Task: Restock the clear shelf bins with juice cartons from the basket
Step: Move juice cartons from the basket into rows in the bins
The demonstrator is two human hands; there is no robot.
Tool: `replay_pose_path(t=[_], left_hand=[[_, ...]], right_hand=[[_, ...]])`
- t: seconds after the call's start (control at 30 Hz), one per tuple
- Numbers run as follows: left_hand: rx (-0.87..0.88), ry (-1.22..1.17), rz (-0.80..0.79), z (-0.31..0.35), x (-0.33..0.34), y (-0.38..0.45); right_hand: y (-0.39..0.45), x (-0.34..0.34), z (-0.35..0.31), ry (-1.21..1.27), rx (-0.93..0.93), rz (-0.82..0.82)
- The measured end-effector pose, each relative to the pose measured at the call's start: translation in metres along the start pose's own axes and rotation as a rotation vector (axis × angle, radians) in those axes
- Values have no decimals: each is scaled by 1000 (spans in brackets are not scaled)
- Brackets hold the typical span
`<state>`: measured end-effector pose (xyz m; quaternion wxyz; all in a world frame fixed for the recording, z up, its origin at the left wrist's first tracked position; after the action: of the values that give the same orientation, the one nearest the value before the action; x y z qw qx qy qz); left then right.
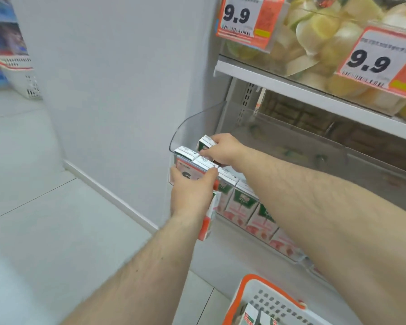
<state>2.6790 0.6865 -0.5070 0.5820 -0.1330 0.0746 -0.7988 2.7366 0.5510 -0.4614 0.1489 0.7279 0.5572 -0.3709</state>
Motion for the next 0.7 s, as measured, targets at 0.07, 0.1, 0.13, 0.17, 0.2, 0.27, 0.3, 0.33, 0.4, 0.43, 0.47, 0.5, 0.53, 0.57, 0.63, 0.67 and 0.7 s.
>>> replay_pose_path(t=[0.07, 0.1, 0.13, 0.17, 0.2, 0.27, 0.3, 0.33, 0.4, 0.43, 0.47, 0.5, 0.53, 0.57, 0.63, 0.67, 0.7], left_hand=[[11, -2, 0, -1, 0, 1], [21, 2, -2, -1, -1, 1], [25, 8, -6, -1, -1, 1], [28, 16, -10, -2, -2, 1], [28, 22, -14, -2, -3, 1], [33, 33, -20, -1, -4, 0], [38, 37, -22, -1, -4, 0], [40, 42, -25, 0, -4, 0], [36, 53, -35, 1, -3, 1], [38, 58, -41, 1, -3, 2], [42, 60, -48, 1, -4, 3], [45, 64, -53, 1, -4, 4], [46, 74, -61, 1, -4, 4], [51, 85, -68, 0, -5, 5], [69, 93, -75, 0, -6, 3], [89, 85, -58, -1, -8, 2], [117, 75, -18, 0, -10, 0]], right_hand=[[7, 7, -2, 55, 36, -62], [10, 8, -2, 119, 66, -95], [12, 9, -2, 228, 104, -135], [13, 8, -1, 368, 137, -181], [14, 8, 0, 498, 152, -223], [17, 6, 3, 615, 161, -269], [19, 6, 5, 624, 168, -287], [20, 6, 6, 618, 179, -308], [20, 5, 7, 591, 202, -357], [19, 5, 7, 576, 209, -385], [17, 4, 7, 568, 217, -416], [16, 4, 7, 559, 224, -448], [15, 3, 7, 544, 232, -473], [14, 3, 6, 513, 239, -485], [10, 3, 4, 409, 253, -443], [6, 2, 2, 331, 248, -390], [1, 1, -1, 219, 222, -314]])
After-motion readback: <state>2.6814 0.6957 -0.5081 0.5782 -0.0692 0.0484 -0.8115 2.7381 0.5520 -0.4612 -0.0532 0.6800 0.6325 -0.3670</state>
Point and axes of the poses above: each hand's wrist, its own y-axis towards the middle knuckle, its own x-axis out of the palm, z = x × y, the point moved 1 cm from there along y, towards the middle knuckle, and after that the axes turned 7 degrees about -z, right-handed, at the moved point
